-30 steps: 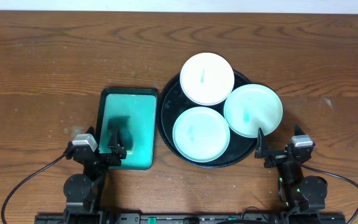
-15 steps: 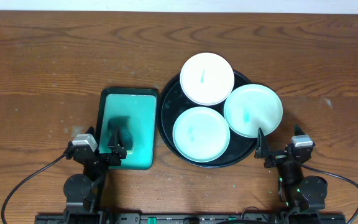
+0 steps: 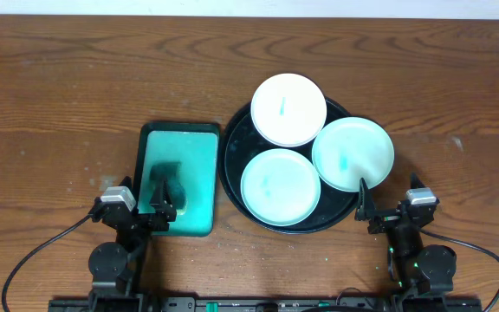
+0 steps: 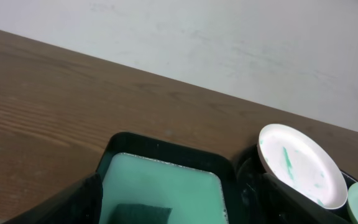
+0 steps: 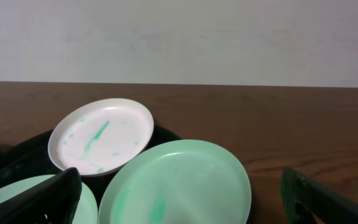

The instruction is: Clean dirty plates on tray and stack at the side

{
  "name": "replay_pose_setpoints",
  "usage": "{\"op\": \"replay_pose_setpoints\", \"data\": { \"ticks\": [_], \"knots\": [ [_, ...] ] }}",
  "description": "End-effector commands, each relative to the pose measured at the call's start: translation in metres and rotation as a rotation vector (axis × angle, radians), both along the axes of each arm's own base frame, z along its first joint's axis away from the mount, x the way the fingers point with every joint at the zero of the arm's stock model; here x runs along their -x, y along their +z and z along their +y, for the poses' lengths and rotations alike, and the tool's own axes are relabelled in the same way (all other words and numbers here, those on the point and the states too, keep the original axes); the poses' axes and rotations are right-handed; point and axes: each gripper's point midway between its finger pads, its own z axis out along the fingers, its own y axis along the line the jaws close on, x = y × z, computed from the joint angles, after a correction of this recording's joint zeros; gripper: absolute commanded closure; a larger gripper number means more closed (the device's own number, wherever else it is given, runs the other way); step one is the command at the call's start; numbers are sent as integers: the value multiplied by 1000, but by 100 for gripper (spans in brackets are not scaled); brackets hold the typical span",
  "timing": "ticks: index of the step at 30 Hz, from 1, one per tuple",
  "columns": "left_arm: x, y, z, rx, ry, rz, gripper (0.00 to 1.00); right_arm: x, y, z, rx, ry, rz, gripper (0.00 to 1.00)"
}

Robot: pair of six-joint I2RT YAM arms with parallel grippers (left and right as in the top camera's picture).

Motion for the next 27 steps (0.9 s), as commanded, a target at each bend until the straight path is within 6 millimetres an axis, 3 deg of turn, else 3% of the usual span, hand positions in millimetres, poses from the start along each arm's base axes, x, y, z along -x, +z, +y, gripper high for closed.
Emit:
{"op": "replay_pose_setpoints", "data": {
  "ticks": [1, 27],
  "knots": [
    [0, -16, 1, -19, 4, 46, 21, 0, -1, 0, 12, -1, -2, 1],
    [-1, -11, 8, -33, 40, 22, 20, 0, -1, 0, 12, -1, -2, 1]
  ]
}}
